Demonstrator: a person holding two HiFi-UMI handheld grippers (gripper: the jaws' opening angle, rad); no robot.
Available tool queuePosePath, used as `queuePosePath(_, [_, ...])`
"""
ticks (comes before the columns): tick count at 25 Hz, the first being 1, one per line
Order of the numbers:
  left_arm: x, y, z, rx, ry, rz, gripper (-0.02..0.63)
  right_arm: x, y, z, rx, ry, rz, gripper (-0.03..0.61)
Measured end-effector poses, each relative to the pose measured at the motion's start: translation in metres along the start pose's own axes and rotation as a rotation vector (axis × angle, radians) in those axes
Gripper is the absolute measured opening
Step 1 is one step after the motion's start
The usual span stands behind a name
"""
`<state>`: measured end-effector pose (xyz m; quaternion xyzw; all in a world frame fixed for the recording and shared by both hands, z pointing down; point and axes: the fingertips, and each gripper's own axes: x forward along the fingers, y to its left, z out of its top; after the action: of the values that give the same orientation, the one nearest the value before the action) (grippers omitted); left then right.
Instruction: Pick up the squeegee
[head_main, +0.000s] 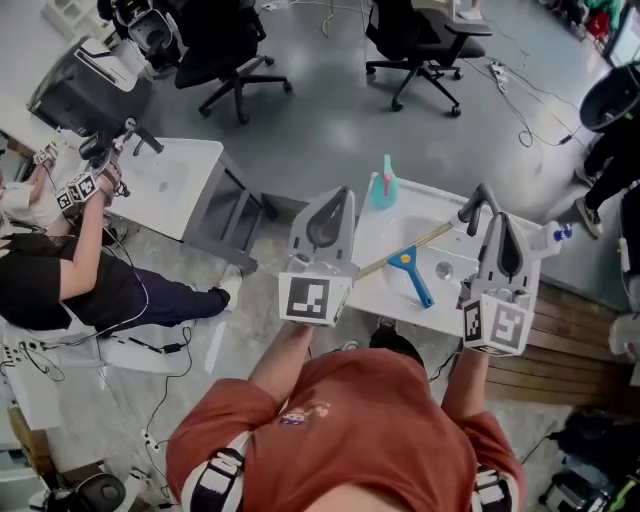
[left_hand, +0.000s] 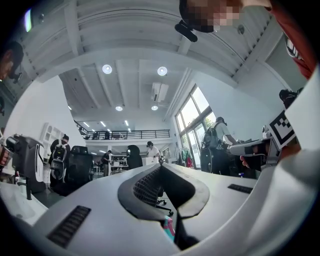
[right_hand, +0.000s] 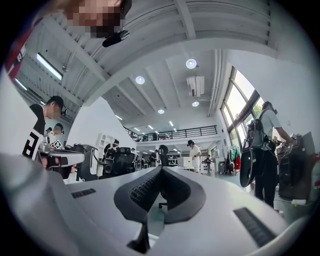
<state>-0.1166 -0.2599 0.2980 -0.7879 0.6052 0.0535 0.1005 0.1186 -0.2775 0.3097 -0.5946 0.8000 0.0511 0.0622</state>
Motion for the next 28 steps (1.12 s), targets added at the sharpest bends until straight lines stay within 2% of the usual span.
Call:
queuePosePath(13, [0.035,-0.001,-0.030,-0.006,0.040,0.008,0.018,0.035,-0.015,-0.028,0.002,0.053,0.015,0.006])
queuePosePath(28, [0.027,0.006,-0.074,-0.020,0.128,0.030,0.018,0.048,0.012,-0.096,-0.017,0.221,0.081,0.009])
